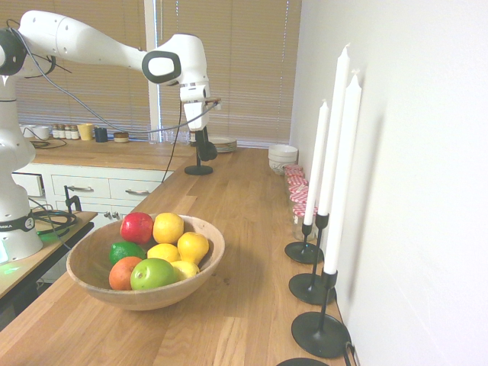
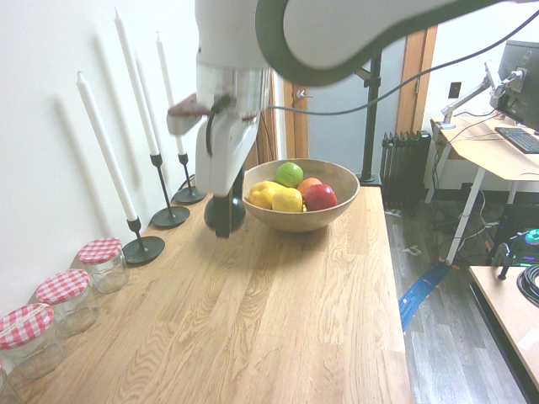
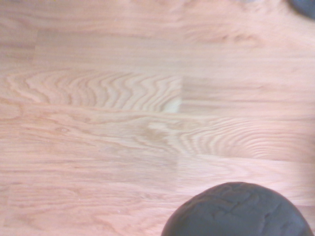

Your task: Take plum out of the basket

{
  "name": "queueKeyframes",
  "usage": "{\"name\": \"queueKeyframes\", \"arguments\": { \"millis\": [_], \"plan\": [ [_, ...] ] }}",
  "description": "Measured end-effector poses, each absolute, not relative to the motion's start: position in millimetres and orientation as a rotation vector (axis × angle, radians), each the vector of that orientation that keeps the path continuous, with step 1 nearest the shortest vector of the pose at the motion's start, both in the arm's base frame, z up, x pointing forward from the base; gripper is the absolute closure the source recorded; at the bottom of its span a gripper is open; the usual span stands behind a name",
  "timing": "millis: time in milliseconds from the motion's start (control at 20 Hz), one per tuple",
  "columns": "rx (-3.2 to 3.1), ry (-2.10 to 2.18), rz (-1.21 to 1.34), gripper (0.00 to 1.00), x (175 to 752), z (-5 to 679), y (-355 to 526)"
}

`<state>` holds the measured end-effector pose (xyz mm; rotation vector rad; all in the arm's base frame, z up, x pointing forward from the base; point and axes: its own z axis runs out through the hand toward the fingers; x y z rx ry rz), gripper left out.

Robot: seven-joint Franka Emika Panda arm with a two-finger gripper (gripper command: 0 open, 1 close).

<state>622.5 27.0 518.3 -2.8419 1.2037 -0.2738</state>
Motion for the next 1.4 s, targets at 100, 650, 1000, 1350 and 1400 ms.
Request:
{"name": "queueKeyframes", "arguments": {
  "millis": [100, 650, 1000, 1350, 1400],
  "plan": [
    [-2.837, 1.234, -0.251, 1.0, 627.3, 489.6, 27.1],
    [-2.785, 1.393, -0.171, 1.0, 641.8, 359.4, 35.4],
    [-2.764, 1.421, -0.159, 0.0, 641.7, 348.4, 50.2],
    [-2.753, 1.43, -0.163, 0.0, 642.0, 348.1, 48.1],
    [-2.751, 1.431, -0.163, 0.0, 642.1, 348.4, 47.8]
  ]
}}
